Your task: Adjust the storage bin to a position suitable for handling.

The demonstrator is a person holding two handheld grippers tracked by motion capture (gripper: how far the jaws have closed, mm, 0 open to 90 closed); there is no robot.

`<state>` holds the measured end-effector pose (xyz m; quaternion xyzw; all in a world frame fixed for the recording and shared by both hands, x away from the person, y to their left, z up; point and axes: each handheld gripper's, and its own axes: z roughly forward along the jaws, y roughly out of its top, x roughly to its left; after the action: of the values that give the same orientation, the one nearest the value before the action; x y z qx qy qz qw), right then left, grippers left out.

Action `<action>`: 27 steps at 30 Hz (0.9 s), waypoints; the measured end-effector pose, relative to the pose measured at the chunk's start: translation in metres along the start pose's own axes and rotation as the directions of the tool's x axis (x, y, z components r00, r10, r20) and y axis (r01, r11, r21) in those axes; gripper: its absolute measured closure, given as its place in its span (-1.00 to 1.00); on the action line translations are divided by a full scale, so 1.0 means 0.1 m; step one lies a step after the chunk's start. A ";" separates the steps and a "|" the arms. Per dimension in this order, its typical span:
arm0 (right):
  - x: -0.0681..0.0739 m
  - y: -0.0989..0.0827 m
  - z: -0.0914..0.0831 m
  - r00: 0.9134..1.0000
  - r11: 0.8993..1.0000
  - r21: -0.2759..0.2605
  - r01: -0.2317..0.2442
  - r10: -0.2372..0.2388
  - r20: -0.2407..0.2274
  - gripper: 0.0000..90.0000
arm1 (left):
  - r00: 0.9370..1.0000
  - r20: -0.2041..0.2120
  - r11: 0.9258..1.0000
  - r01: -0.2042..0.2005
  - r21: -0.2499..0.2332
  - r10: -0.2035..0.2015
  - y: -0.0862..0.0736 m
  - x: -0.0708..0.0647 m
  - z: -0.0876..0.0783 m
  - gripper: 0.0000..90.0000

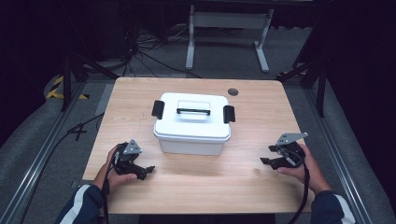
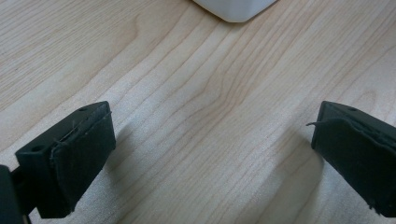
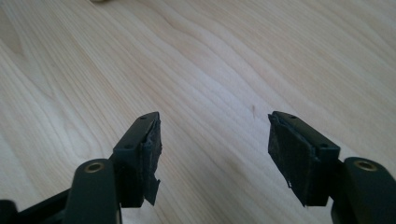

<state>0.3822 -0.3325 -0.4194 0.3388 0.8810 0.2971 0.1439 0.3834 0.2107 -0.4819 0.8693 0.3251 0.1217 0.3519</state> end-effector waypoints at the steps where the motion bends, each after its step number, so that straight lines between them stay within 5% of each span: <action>1: -0.01 0.06 -0.01 1.000 1.000 0.012 0.008 -0.008 0.000 -0.22 | 1.000 0.000 1.000 0.000 0.000 0.000 0.00 0.00 0.00 -1.00; 5: -0.07 0.36 -0.10 0.997 0.995 0.069 0.078 -0.078 0.008 -0.26 | 1.000 0.001 1.000 -0.003 0.001 0.003 0.00 0.00 0.00 -1.00; 16: -0.12 1.05 -0.39 0.983 0.982 0.056 0.182 -0.181 -0.015 -0.32 | 1.000 0.003 1.000 -0.004 0.004 0.004 0.00 0.00 0.00 -1.00; 27: 0.08 1.71 -0.39 0.954 0.951 0.068 0.301 -0.300 -0.022 -0.28 | 1.000 0.001 1.000 -0.004 -0.001 0.004 -0.02 0.00 -0.01 -0.99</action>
<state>0.4463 -0.2425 -0.2835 0.2041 0.9331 0.2424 0.1702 0.3820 0.2122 -0.4822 0.8699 0.3232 0.1218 0.3522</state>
